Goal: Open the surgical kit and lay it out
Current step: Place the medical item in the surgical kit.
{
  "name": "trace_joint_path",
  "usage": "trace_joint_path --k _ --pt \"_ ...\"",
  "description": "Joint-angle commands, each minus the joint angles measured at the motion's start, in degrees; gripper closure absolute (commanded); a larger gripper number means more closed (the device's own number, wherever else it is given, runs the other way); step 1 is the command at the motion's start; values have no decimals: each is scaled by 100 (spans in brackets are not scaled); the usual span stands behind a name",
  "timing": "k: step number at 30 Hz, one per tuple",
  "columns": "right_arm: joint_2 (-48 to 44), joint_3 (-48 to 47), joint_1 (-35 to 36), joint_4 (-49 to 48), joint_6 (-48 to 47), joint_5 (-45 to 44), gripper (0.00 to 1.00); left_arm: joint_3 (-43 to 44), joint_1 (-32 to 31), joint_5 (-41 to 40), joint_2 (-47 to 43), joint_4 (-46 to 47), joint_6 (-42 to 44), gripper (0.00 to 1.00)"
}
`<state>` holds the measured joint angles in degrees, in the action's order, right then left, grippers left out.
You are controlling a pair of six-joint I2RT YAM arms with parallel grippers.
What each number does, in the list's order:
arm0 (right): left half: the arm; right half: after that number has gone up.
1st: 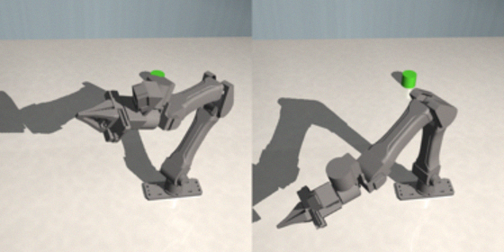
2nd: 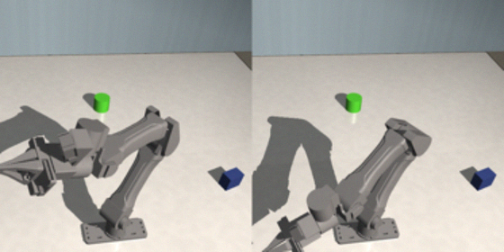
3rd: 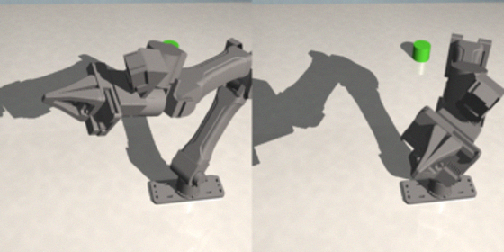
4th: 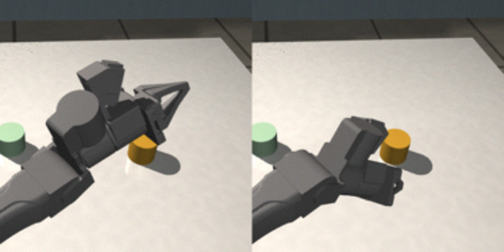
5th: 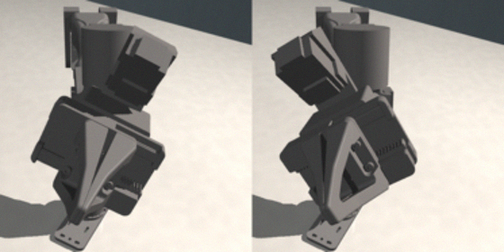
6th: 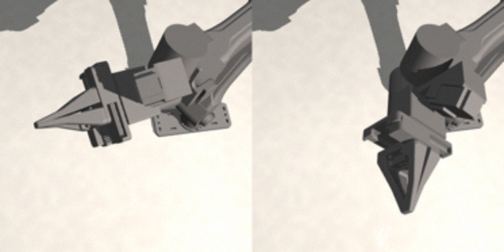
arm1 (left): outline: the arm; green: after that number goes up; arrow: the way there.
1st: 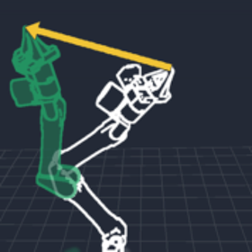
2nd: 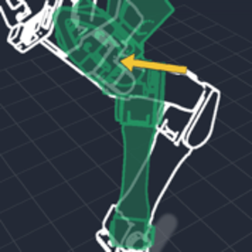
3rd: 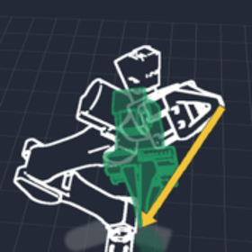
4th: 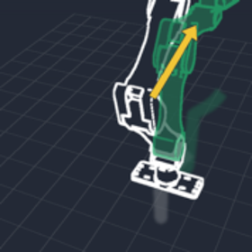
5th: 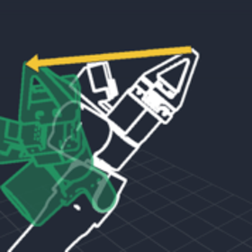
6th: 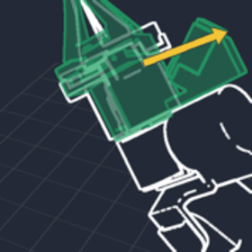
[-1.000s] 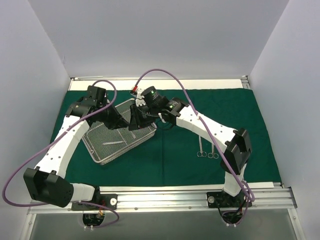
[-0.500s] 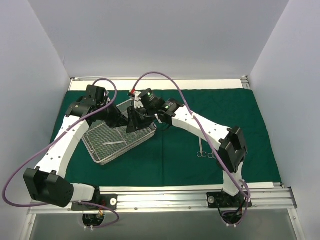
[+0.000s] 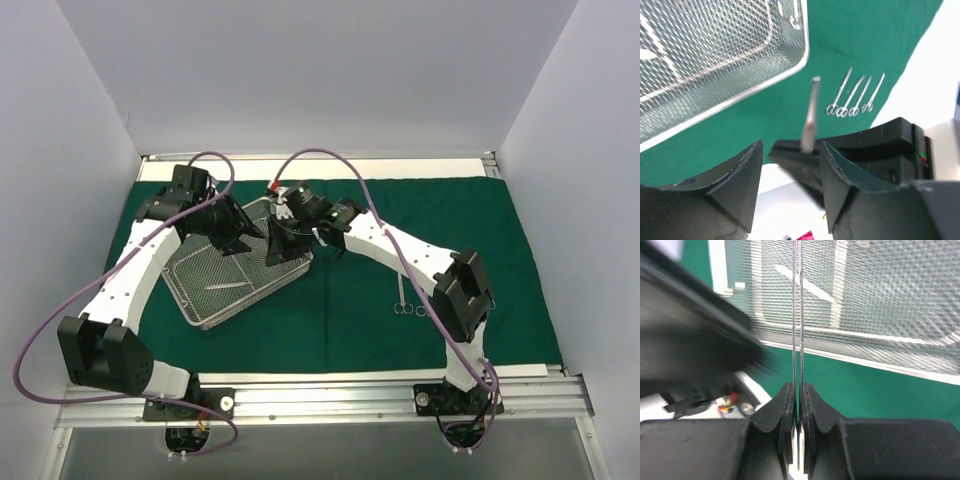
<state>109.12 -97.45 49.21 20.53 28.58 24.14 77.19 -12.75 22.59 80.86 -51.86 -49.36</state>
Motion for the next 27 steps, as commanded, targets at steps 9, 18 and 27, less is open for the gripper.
trace_joint_path --k 9,18,27 --pt "-1541 2071 -948 925 262 -1858 100 499 616 -589 701 -167 1324 49" --pt "-1526 3065 -1150 1119 693 -2950 98 525 625 -413 1405 88 1491 52" --pt "-1490 3768 -1484 768 482 -2968 97 850 642 -519 1871 0 1781 53"
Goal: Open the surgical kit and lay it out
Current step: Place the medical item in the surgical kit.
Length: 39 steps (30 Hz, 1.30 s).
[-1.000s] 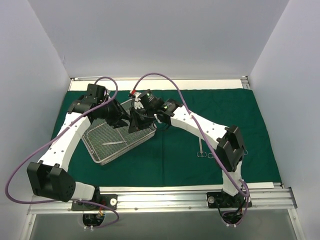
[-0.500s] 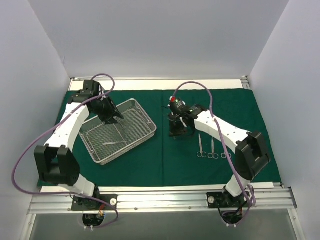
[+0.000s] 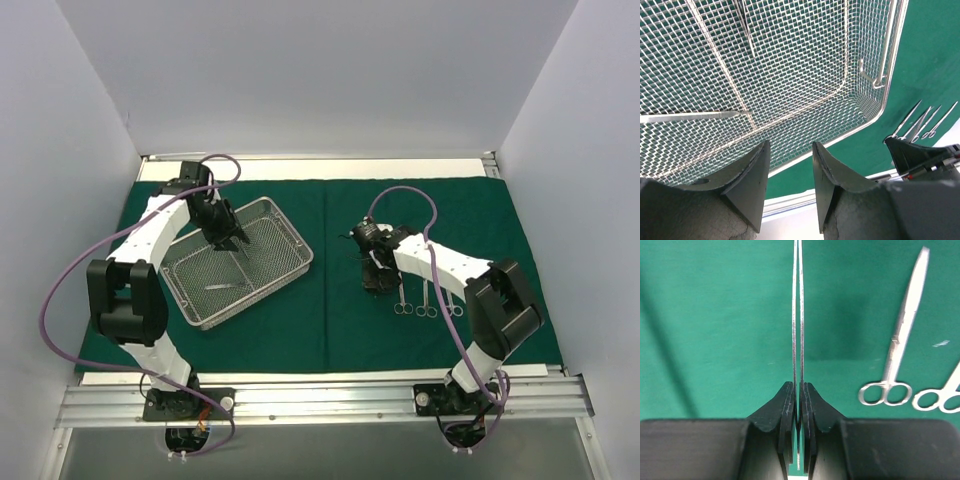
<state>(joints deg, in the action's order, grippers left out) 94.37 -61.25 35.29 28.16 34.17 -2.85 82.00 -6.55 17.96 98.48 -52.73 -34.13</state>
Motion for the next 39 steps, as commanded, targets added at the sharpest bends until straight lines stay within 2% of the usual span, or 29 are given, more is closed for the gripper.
trace_joint_path --k 1,11,21,31,39 --pt "-24 192 -101 -30 -112 -286 97 396 22 -81 145 44 275 53" --pt "266 298 -128 -74 -367 -312 95 545 66 -240 681 26 486 52" --pt "442 325 -145 -101 -403 -216 76 1345 145 -741 1727 -317 750 48" --pt "407 316 -154 -101 -376 -163 66 2338 215 -934 2720 -405 811 47" --pt "-23 -228 -136 294 -438 -251 57 2707 242 -1031 3230 -449 838 53"
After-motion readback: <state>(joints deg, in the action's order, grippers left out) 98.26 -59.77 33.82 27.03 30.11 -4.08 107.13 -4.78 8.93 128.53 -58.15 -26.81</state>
